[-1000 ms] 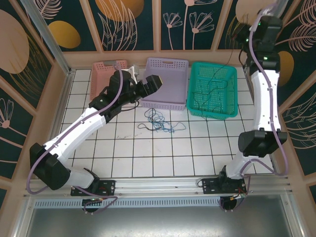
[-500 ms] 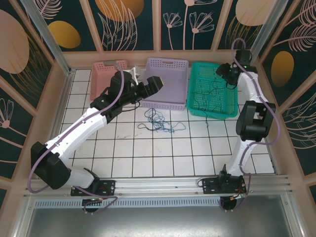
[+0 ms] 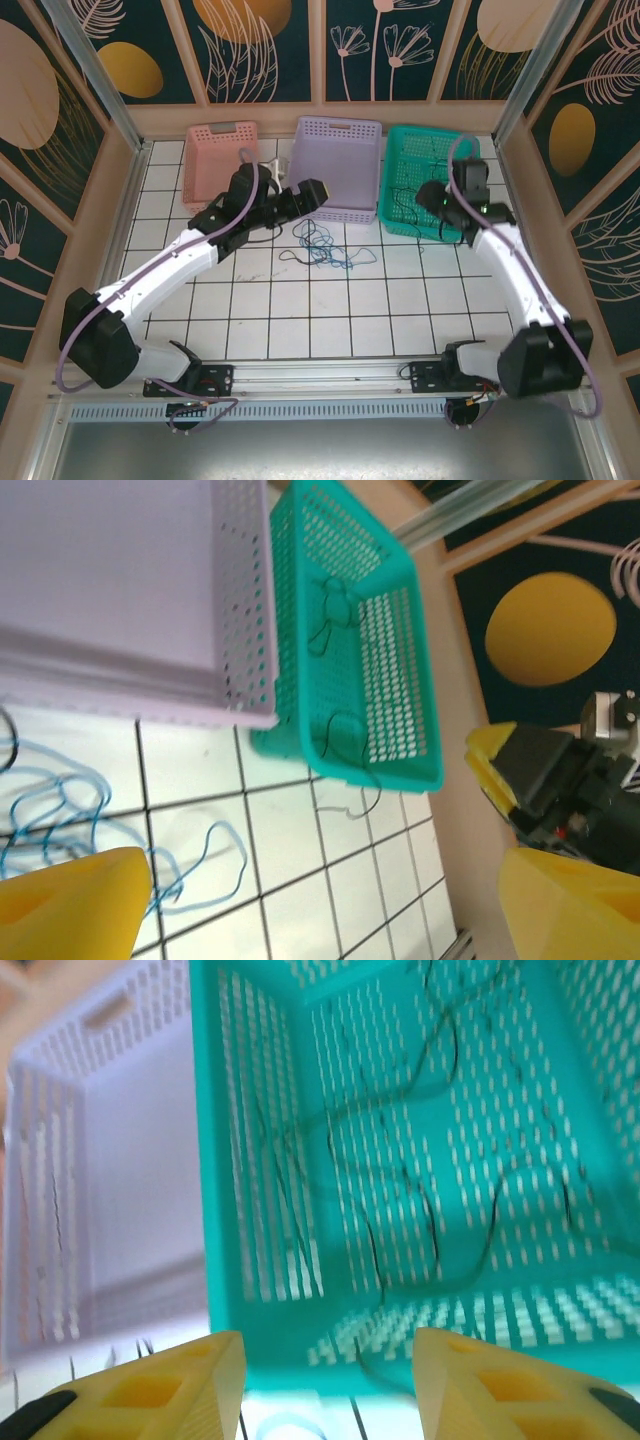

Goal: Untangle the cables

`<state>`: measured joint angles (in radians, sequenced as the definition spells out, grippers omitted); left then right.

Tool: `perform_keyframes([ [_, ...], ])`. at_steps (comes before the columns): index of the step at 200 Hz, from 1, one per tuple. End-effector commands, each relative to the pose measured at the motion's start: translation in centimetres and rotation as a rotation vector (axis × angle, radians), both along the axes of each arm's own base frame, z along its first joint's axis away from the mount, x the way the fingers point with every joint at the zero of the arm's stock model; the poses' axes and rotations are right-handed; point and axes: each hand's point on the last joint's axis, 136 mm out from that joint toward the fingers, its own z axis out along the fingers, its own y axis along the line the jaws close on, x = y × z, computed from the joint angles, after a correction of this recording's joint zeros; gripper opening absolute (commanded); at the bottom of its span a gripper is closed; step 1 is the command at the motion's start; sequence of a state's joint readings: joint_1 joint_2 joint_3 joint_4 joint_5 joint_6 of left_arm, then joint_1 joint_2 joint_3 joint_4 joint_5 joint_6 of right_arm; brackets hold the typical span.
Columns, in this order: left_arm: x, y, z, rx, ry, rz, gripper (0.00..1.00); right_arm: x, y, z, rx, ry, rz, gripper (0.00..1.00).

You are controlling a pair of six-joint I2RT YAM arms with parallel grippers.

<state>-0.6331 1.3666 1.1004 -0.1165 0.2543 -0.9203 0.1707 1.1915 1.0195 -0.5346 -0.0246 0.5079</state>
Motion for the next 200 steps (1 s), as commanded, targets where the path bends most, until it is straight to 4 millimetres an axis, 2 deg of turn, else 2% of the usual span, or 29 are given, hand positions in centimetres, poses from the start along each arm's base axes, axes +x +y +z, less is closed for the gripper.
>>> perform_keyframes([
  [1, -1.7, 0.1, 0.3, -0.010, -0.024, -0.045, 0.88, -4.1, -0.2, -4.4, -0.047, 0.120, -0.007, 0.49],
  [12, -2.1, 0.1, -0.2, -0.011, -0.016, -0.049, 0.88, -5.2, 0.3, -5.8, -0.048, 0.139, 0.019, 0.53],
  [32, -2.5, 0.0, -0.6, -0.020, -0.010, -0.060, 0.87, -6.0, 0.9, -8.6, -0.072, 0.182, 0.057, 0.52],
  [60, -2.7, -0.4, -0.5, -0.027, -0.014, -0.075, 0.87, -4.2, 1.1, -10.0, -0.139, 0.141, 0.086, 0.51],
  [96, -3.0, -0.5, -0.4, -0.033, -0.011, -0.079, 0.86, -1.3, 0.8, -10.5, -0.228, 0.111, 0.100, 0.43],
  [133, -3.3, -0.1, 0.1, -0.053, -0.017, -0.064, 0.86, -0.6, -0.1, -11.4, -0.309, 0.124, 0.089, 0.35],
  [163, -3.2, -0.2, 0.5, -0.074, -0.020, -0.059, 0.86, 0.2, -0.1, -10.4, -0.325, 0.064, 0.102, 0.22],
  [165, -3.4, -0.1, -0.3, -0.064, -0.006, -0.061, 0.86, 0.3, -0.1, -10.4, -0.327, 0.062, 0.103, 0.21],
  [169, -3.4, -0.1, -0.5, -0.063, -0.001, -0.061, 0.86, 0.3, -0.1, -10.3, -0.330, 0.059, 0.106, 0.19],
  [191, -3.3, -0.3, -0.5, -0.065, -0.004, -0.065, 0.86, 0.6, 0.3, -9.9, -0.323, 0.044, 0.123, 0.00],
  [200, -3.2, -0.4, -0.6, -0.062, -0.002, -0.067, 0.86, 0.6, 0.6, -9.4, -0.310, 0.041, 0.129, 0.00],
])
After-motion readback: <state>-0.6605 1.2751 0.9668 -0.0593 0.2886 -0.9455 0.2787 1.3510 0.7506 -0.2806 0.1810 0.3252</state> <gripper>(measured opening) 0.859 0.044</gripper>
